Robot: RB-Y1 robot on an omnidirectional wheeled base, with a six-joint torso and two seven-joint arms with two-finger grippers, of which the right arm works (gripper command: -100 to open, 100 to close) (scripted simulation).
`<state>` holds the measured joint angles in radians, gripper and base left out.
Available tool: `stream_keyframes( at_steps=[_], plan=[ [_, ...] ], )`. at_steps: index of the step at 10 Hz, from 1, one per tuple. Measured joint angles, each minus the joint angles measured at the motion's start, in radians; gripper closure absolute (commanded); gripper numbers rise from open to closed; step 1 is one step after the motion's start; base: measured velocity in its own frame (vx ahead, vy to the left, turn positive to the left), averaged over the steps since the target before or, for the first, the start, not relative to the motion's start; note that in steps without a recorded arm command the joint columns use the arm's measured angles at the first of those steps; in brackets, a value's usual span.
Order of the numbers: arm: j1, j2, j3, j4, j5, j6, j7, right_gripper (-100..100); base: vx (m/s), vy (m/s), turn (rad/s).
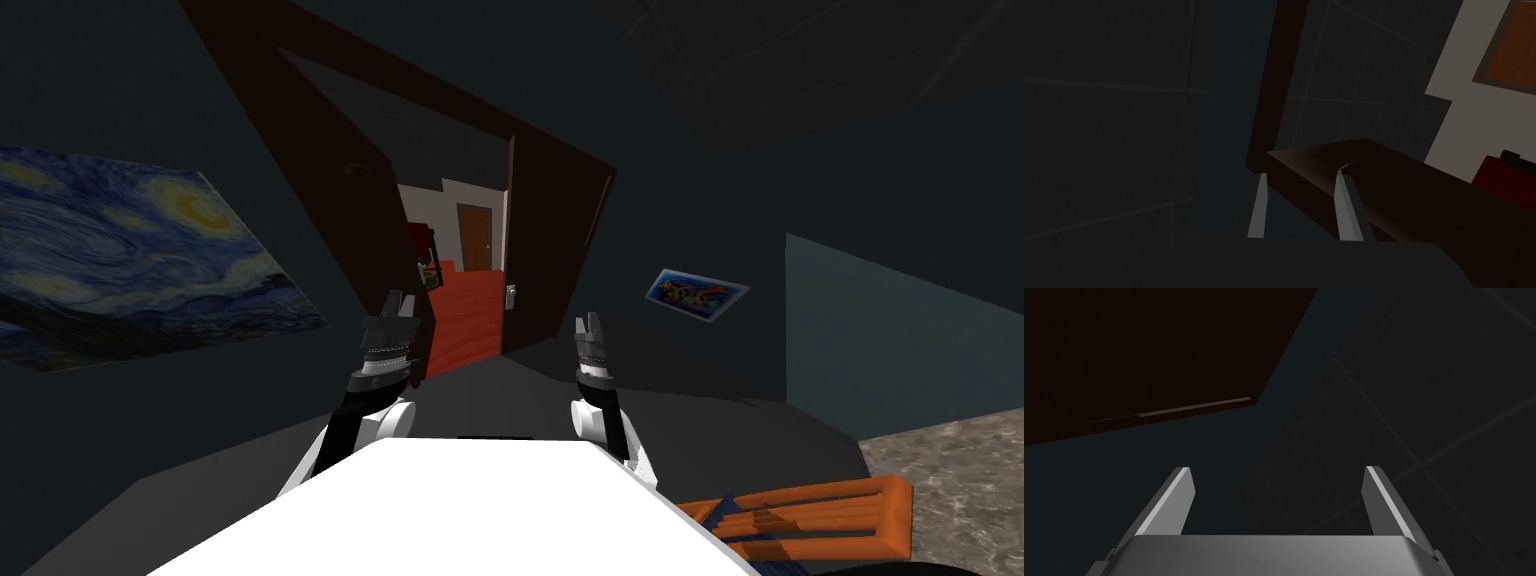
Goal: Push the door open
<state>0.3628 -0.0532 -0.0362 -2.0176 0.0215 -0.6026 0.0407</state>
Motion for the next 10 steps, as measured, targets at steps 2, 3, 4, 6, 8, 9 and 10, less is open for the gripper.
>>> stream_keyframes(
  at_steps=[2, 3, 4, 6, 8, 9, 10],
  plan=[
    [-0.039, -0.005, 0.004, 0.063, 0.01, 0.0, -0.021, -100, 0.056, -0.013, 0.02],
    [-0.057, -0.007, 0.007, 0.089, 0.015, 0.004, -0.029, -100, 0.043, -0.009, 0.014],
    [-0.07, -0.007, 0.008, 0.116, 0.019, 0.004, -0.035, -100, 0.045, -0.002, 0.028],
    [-0.125, -0.012, 0.013, 0.188, 0.032, 0.01, -0.056, -100, 0.068, -0.021, 0.033],
    [-0.16, -0.016, 0.016, 0.249, 0.041, 0.015, -0.075, -100, 0.054, -0.011, 0.019],
    [-0.173, -0.017, 0.018, 0.277, 0.044, 0.014, -0.082, -100, 0.05, -0.011, 0.032],
    [-0.189, -0.025, 0.018, 0.304, 0.048, 0.016, -0.095, -100, 0.042, -0.007, 0.017]
  ],
)
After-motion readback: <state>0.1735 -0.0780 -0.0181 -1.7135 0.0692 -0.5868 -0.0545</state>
